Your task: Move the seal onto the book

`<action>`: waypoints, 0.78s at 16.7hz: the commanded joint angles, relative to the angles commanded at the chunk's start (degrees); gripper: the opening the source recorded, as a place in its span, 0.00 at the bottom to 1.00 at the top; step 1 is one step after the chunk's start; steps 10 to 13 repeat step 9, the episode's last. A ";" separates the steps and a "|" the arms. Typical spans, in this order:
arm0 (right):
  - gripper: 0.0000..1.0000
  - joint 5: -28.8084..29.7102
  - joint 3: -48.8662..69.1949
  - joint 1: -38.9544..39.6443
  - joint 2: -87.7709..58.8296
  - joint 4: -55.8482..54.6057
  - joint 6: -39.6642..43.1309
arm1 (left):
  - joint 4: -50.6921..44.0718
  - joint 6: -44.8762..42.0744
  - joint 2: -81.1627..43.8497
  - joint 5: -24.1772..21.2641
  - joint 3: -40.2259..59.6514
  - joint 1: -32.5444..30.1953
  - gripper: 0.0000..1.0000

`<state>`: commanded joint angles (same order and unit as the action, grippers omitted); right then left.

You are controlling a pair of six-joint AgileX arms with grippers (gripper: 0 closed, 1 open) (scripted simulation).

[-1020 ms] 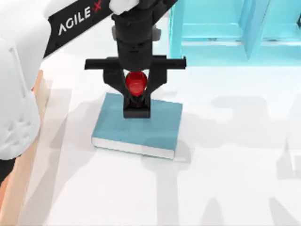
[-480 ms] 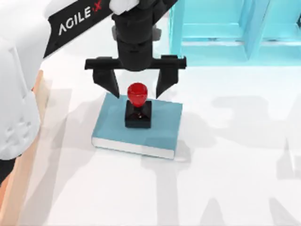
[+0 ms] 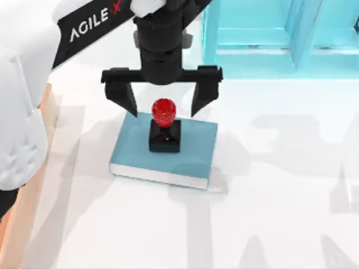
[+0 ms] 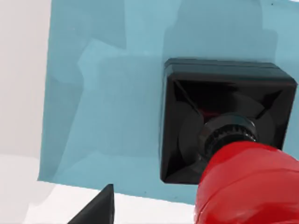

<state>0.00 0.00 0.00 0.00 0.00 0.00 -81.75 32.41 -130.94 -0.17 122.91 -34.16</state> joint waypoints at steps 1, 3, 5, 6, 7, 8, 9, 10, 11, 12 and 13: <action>1.00 0.00 0.00 0.00 0.00 0.00 0.00 | -0.20 0.02 -0.10 0.00 0.20 -0.01 1.00; 1.00 0.00 0.00 0.00 0.00 0.00 0.00 | -2.10 0.07 -0.68 0.02 2.15 -0.08 1.00; 1.00 0.00 0.00 0.00 0.00 0.00 0.00 | -4.38 0.05 -1.16 -0.03 5.41 -0.12 1.00; 1.00 0.00 0.00 0.00 0.00 0.00 0.00 | -5.53 0.08 -1.41 -0.06 7.05 -0.11 1.00; 1.00 0.00 0.00 0.00 0.00 0.00 0.00 | -6.67 0.08 -1.60 -0.05 8.44 -0.10 1.00; 1.00 0.00 0.00 0.00 0.00 0.00 0.00 | -7.64 0.06 -1.73 -0.03 9.42 -0.08 1.00; 1.00 0.00 0.00 0.00 0.00 0.00 0.00 | -8.12 0.04 -1.77 -0.02 9.89 -0.06 1.00; 1.00 0.00 0.00 0.00 0.00 0.00 0.00 | -8.12 0.04 -1.77 -0.02 9.89 -0.06 1.00; 1.00 0.00 0.00 0.00 0.00 0.00 0.00 | -8.12 0.04 -1.77 -0.02 9.89 -0.06 1.00; 1.00 0.00 0.00 0.00 0.00 0.00 0.00 | -8.12 0.04 -1.77 -0.02 9.89 -0.06 1.00; 1.00 0.00 0.00 0.00 0.00 0.00 0.00 | -8.12 0.04 -1.77 -0.02 9.89 -0.06 1.00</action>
